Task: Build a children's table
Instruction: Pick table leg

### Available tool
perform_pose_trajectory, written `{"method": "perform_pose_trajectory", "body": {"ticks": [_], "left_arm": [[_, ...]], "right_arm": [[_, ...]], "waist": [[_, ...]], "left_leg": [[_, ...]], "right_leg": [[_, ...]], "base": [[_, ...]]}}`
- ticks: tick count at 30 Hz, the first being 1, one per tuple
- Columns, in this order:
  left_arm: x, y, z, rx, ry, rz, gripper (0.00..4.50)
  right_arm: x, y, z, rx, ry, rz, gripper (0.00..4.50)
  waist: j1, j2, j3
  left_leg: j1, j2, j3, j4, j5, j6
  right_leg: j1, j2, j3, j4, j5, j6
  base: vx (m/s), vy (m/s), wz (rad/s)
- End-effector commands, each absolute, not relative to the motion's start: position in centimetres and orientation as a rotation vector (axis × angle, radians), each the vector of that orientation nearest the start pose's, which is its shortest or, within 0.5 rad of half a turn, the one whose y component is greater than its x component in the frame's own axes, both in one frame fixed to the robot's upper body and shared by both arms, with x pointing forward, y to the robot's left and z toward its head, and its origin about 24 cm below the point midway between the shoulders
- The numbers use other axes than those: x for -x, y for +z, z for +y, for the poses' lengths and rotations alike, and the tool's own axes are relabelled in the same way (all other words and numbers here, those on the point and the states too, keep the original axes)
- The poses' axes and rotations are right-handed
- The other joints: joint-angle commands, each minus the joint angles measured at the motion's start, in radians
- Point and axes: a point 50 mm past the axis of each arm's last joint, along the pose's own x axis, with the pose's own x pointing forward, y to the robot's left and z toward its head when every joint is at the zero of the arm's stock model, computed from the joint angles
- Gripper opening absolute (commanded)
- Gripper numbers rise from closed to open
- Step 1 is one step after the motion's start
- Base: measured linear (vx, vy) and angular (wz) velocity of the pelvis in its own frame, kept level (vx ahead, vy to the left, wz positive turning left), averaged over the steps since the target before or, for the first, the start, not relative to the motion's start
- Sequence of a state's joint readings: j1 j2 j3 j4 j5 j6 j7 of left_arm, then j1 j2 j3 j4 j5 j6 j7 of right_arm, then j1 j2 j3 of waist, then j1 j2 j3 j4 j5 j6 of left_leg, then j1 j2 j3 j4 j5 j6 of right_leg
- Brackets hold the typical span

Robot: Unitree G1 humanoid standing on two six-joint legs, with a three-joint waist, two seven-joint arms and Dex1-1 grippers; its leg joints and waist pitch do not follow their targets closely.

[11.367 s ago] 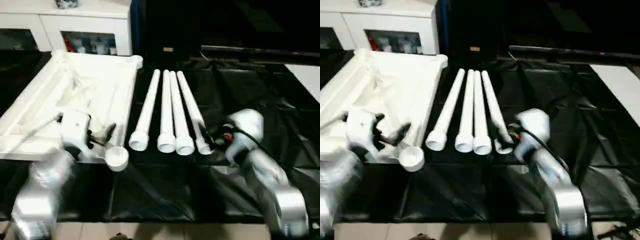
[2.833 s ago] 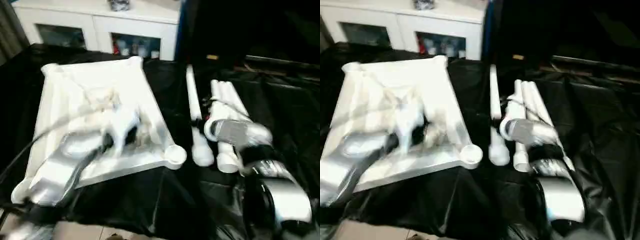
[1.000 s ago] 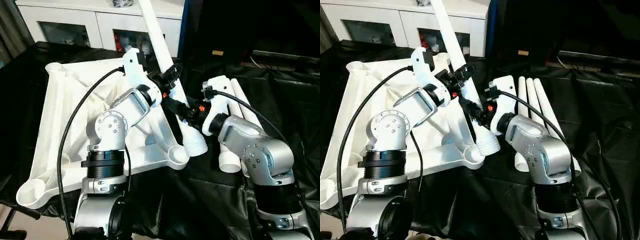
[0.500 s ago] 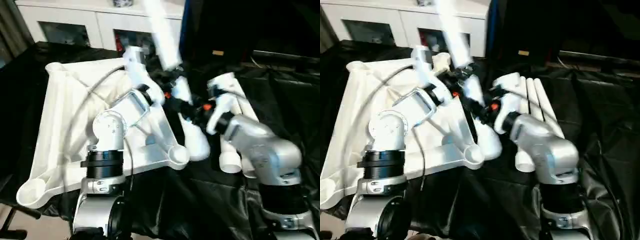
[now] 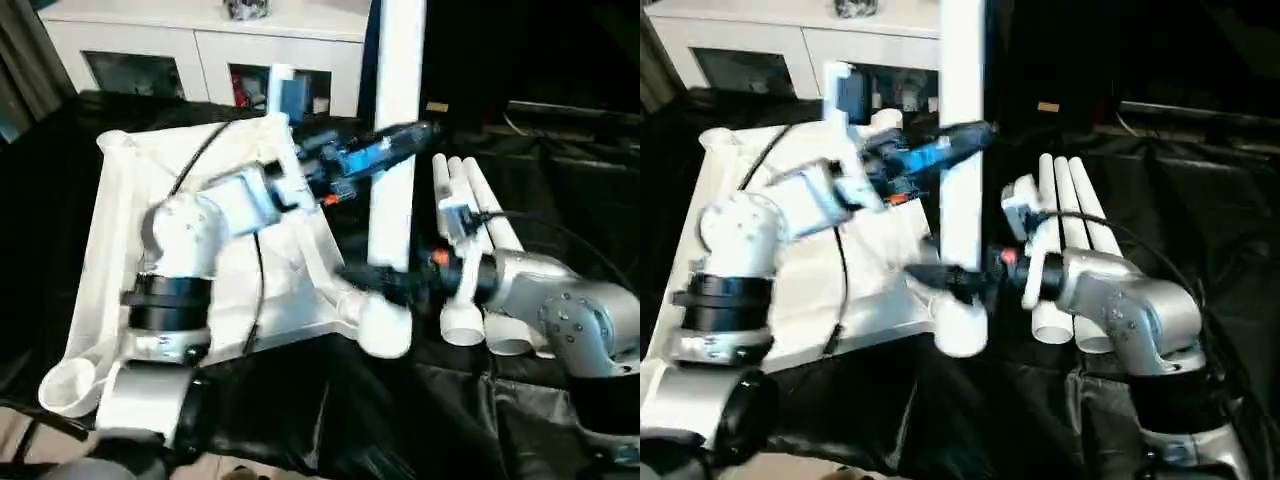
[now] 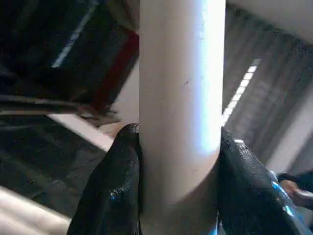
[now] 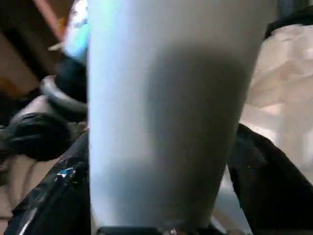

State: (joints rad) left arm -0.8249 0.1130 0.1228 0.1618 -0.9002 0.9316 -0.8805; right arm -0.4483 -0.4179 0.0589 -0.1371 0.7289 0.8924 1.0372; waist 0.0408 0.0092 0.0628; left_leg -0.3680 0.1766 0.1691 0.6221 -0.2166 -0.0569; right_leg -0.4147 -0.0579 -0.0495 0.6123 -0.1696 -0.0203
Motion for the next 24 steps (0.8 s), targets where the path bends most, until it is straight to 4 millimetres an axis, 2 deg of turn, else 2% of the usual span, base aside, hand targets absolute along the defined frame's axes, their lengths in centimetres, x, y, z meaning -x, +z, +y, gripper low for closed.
{"method": "perform_pose_trajectory", "body": {"ticks": [1, 2, 4, 5, 6, 7, 9, 10, 11, 13, 17, 21, 22, 24], "left_arm": [[-29.9, 23.1, 6.7, 0.700, -1.675, -0.055, 1.77], [-29.8, 23.1, 6.7, 0.705, -1.698, -0.058, 1.77], [-29.6, 23.2, 6.9, 0.699, -1.709, -0.039, 1.77], [-29.6, 23.2, 6.9, 0.697, -1.710, -0.039, 1.77], [-29.6, 23.3, 7.1, 0.698, -1.733, -0.038, 1.77], [-29.5, 23.3, 7.4, 0.699, -1.752, -0.039, 1.77], [-29.5, 23.0, 7.6, 0.715, -1.797, -0.025, 1.77], [-29.5, 22.8, 7.4, 0.703, -1.801, -0.020, 1.77], [-29.6, 22.5, 7.2, 0.697, -1.796, -0.017, 1.77], [-29.9, 22.5, 7.3, 0.715, -1.788, -0.020, 1.77], [-29.8, 22.4, 7.5, 0.705, -1.802, -0.009, 1.77], [-29.8, 22.0, 7.4, 0.708, -1.784, -0.003, 1.77], [-29.9, 22.0, 7.3, 0.696, -1.767, -0.005, 2.33], [-30.7, 21.6, 7.0, 0.670, -1.670, 0.008, 2.47]], "right_arm": [[-27.2, 14.2, -12.3, -0.346, 1.446, 0.327, 3.22], [-27.2, 14.3, -12.3, -0.362, 1.461, 0.327, 3.19], [-27.1, 14.4, -12.0, -0.379, 1.476, 0.329, 3.12], [-27.1, 14.4, -12.0, -0.379, 1.476, 0.329, 2.87], [-27.1, 14.4, -11.7, -0.375, 1.485, 0.339, 2.87], [-27.1, 14.4, -11.5, -0.371, 1.493, 0.347, 2.80], [-26.7, 14.3, -11.5, -0.361, 1.509, 0.369, 2.58], [-26.5, 14.4, -11.7, -0.369, 1.517, 0.373, 2.58], [-26.4, 14.5, -11.8, -0.384, 1.526, 0.376, 2.43], [-26.3, 14.5, -11.7, -0.392, 1.533, 0.379, 2.30], [-26.4, 14.6, -11.4, -0.397, 1.527, 0.374, 2.05], [-26.7, 14.1, -11.1, -0.413, 1.480, 0.359, 1.96], [-26.8, 14.1, -11.0, -0.410, 1.464, 0.350, 1.95], [-27.4, 13.8, -10.7, -0.367, 1.347, 0.312, 1.95]], "waist": [[0.011, -0.016, -0.075], [0.010, -0.011, -0.075], [0.011, -0.009, -0.074], [0.012, 0.008, -0.074], [0.011, 0.011, -0.077], [0.007, 0.008, -0.078], [0.006, -0.003, -0.077], [0.005, -0.015, -0.078], [0.008, -0.018, -0.078], [0.010, -0.005, -0.076], [0.008, -0.011, -0.077], [0.009, -0.010, -0.078], [0.009, -0.010, -0.078], [0.009, -0.002, -0.077]], "left_leg": [[-0.002, 0.038, -0.010, -0.064, -0.027, 0.072], [-0.001, 0.038, -0.010, -0.064, -0.027, 0.073], [0.004, 0.039, -0.007, -0.062, -0.033, 0.072], [0.005, 0.037, -0.009, -0.061, -0.030, 0.068], [0.008, 0.037, -0.008, -0.061, -0.022, 0.066], [0.012, 0.035, -0.006, -0.061, -0.023, 0.067], [0.009, 0.035, -0.004, -0.063, -0.025, 0.068], [0.007, 0.036, -0.004, -0.063, -0.026, 0.068], [0.009, 0.037, -0.002, -0.063, -0.024, 0.071], [0.009, 0.038, -0.004, -0.063, -0.024, 0.067], [0.007, 0.037, -0.004, -0.064, -0.030, 0.056], [0.003, 0.035, -0.005, -0.064, -0.023, 0.051], [0.003, 0.036, -0.005, -0.063, -0.023, 0.050], [0.004, 0.036, -0.006, -0.064, -0.021, 0.046]], "right_leg": [[0.077, -0.073, 0.042, -0.065, -0.193, -0.234], [0.075, -0.072, 0.041, -0.067, -0.199, -0.233], [0.070, -0.071, 0.042, -0.069, -0.207, -0.230], [0.068, -0.069, 0.042, -0.067, -0.205, -0.228], [0.067, -0.066, 0.042, -0.068, -0.187, -0.229], [0.065, -0.061, 0.042, -0.071, -0.170, -0.230], [0.069, -0.062, 0.044, -0.068, -0.164, -0.233], [0.073, -0.064, 0.043, -0.068, -0.175, -0.229], [0.071, -0.065, 0.045, -0.069, -0.187, -0.225], [0.068, -0.066, 0.044, -0.069, -0.201, -0.221], [0.070, -0.067, 0.045, -0.069, -0.211, -0.211], [0.071, -0.067, 0.044, -0.068, -0.207, -0.207], [0.071, -0.068, 0.044, -0.068, -0.205, -0.208], [0.068, -0.067, 0.044, -0.069, -0.199, -0.208]], "base": [[0.000, 0.000, 0.00], [0.000, 0.000, 0.00], [0.000, 0.000, 0.00], [0.000, 0.000, 0.00], [0.000, 0.000, 0.00], [0.000, 0.000, 0.00], [0.000, 0.000, 0.00], [0.000, 0.000, 0.00], [0.000, 0.000, 0.00], [0.000, 0.000, 0.00], [0.000, 0.000, 0.00], [0.000, 0.000, 0.00], [0.000, 0.000, 0.00], [0.000, 0.000, 0.00]]}}
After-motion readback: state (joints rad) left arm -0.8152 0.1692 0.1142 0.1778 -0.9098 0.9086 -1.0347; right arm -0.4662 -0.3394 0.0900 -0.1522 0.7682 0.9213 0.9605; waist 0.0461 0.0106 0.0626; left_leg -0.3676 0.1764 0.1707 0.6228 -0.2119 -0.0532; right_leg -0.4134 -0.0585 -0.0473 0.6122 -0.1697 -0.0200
